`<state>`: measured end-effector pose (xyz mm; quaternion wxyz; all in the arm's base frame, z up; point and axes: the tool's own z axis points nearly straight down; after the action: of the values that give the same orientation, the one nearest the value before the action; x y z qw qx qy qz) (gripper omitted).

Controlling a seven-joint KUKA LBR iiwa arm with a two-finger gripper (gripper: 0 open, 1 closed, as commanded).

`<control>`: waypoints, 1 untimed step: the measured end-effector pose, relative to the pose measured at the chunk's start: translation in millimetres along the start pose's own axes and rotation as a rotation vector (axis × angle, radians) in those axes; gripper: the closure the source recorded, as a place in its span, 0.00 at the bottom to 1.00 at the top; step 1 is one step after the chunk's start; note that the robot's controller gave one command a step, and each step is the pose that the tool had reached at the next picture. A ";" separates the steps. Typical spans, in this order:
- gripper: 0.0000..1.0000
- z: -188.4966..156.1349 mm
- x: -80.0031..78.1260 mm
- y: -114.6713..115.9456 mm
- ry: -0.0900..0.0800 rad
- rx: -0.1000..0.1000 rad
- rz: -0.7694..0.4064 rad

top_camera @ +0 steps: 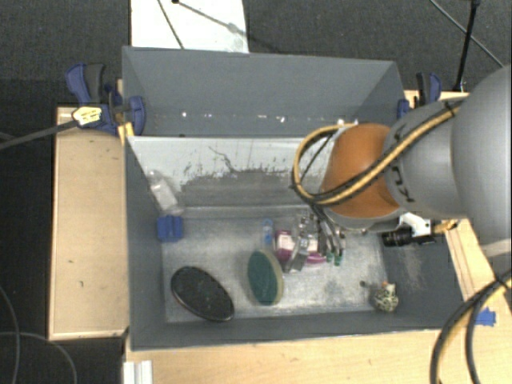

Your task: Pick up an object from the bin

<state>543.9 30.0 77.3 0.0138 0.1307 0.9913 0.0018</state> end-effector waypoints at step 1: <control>1.00 -155.5 -54.5 -3.6 0.014 0.003 -0.011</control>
Offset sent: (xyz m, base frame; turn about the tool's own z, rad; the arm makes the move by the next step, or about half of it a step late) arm 0.0440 -0.0173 0.1508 -0.0154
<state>591.2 12.4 234.2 0.0068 0.1253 0.9921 0.0009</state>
